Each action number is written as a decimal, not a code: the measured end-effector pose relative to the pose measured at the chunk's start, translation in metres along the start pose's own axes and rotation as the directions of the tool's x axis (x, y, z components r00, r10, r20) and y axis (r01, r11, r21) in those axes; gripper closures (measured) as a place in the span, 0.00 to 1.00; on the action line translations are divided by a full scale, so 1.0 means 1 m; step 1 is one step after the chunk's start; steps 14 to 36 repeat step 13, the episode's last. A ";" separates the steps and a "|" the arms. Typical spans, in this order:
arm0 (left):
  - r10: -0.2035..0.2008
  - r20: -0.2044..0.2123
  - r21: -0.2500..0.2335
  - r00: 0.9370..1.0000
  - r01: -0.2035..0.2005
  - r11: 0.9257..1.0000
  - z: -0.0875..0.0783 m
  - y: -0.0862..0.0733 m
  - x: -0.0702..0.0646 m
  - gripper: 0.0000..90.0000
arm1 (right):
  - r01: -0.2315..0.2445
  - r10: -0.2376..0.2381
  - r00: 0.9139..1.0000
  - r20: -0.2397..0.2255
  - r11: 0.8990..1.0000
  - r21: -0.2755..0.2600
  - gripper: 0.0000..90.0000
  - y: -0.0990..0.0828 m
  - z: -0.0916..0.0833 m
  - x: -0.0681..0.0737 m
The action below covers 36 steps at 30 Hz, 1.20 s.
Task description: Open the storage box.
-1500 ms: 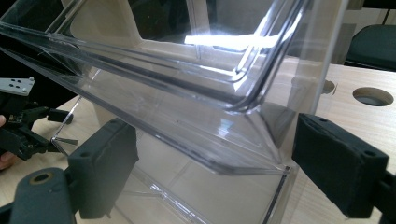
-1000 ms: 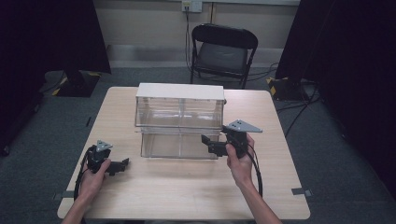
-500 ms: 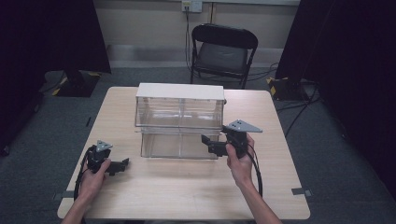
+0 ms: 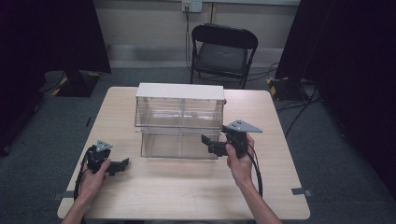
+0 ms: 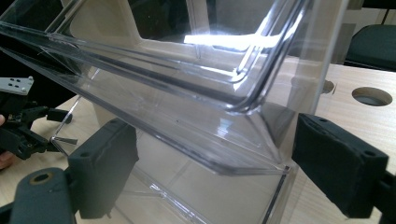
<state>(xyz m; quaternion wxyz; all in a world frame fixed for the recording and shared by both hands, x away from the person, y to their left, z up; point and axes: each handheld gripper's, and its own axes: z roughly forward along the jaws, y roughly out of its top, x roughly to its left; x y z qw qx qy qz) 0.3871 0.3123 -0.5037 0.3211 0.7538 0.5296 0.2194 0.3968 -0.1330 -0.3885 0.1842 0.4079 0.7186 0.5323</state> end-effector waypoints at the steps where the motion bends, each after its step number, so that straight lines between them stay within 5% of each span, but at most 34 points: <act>1: 0.001 -0.001 0.001 1.000 -0.001 1.000 0.000 0.000 0.000 0.00 | 0.000 0.000 1.000 0.000 1.000 0.000 0.15 0.000 0.000 0.000; 36: 0.002 0.000 0.001 1.000 -0.002 1.000 0.000 0.000 0.000 0.00 | 0.001 -0.001 1.000 -0.001 1.000 0.002 0.15 0.000 0.000 0.000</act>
